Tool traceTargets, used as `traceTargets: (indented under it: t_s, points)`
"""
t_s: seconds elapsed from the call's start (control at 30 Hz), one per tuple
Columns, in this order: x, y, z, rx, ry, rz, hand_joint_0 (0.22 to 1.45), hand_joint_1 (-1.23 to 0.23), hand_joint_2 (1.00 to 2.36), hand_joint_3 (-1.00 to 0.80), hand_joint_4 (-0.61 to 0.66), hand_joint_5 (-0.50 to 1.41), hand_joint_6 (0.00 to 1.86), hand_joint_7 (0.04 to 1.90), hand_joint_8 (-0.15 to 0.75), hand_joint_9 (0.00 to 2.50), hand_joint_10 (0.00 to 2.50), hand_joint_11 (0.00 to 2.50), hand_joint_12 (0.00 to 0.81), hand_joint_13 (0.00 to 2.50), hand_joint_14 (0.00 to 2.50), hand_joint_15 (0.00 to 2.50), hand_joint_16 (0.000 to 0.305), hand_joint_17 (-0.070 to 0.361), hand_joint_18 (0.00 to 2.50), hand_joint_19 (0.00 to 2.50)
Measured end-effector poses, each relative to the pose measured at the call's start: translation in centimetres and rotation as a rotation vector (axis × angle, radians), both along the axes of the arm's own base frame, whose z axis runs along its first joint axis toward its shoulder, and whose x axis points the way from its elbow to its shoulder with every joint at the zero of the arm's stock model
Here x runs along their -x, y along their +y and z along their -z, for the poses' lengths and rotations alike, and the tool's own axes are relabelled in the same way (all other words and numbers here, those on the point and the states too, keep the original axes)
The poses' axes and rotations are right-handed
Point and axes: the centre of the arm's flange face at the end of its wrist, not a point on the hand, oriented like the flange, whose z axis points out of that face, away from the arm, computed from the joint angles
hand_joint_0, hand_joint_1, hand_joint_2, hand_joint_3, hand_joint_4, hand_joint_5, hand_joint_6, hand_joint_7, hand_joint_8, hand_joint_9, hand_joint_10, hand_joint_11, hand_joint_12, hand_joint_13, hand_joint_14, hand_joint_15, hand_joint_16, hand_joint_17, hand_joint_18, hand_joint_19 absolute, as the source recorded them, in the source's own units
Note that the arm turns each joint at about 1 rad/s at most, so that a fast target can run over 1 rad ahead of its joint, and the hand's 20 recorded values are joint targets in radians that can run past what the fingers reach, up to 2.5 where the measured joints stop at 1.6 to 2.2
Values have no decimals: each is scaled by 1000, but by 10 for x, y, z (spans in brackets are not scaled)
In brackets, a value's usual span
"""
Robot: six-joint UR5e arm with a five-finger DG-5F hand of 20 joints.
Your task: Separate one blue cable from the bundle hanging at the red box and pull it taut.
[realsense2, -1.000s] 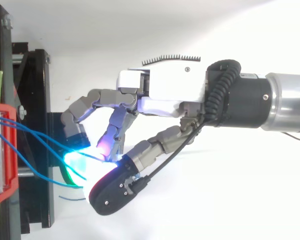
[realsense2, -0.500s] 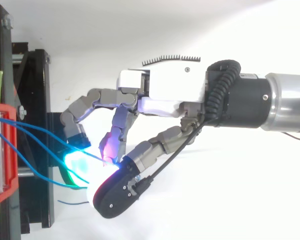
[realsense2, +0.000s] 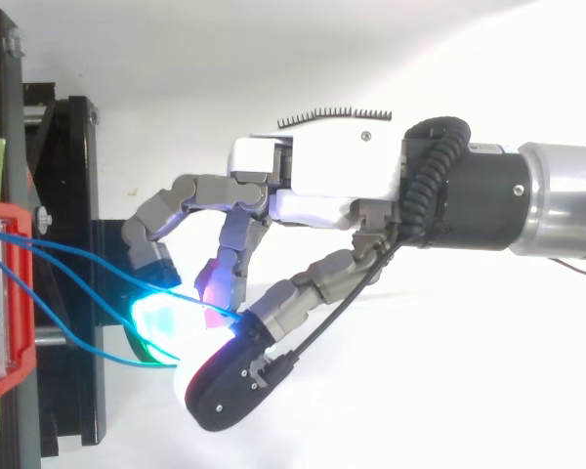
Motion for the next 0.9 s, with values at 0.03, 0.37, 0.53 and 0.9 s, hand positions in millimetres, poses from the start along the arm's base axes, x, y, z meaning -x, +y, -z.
traceTargets:
  t_s: [0.03, 0.37, 0.53, 0.9]
  points:
    - [0, 0, 0, 0, -1, 0, 635, -983, 1000, -500, 44, -141, 892, 1223, 242, 1275, 33, 1373, 342, 1010, 28, 741, 43, 98, 904, 651]
    - [0, 0, 0, 0, -1, 2, 363, -833, 1000, -500, -16, -86, 819, 1118, 326, 1284, 29, 1119, 417, 1024, 22, 710, 61, 136, 983, 632]
    - [0, 0, 0, 0, -1, 2, 423, -566, 1000, -500, -32, -71, 737, 1194, 306, 1252, 30, 1037, 408, 1002, 21, 708, 57, 129, 942, 692]
    - [0, 0, 0, 0, 0, 2, 568, -674, 1020, -239, 35, -119, 756, 1220, 279, 1212, 34, 1111, 368, 966, 24, 733, 47, 107, 870, 750]
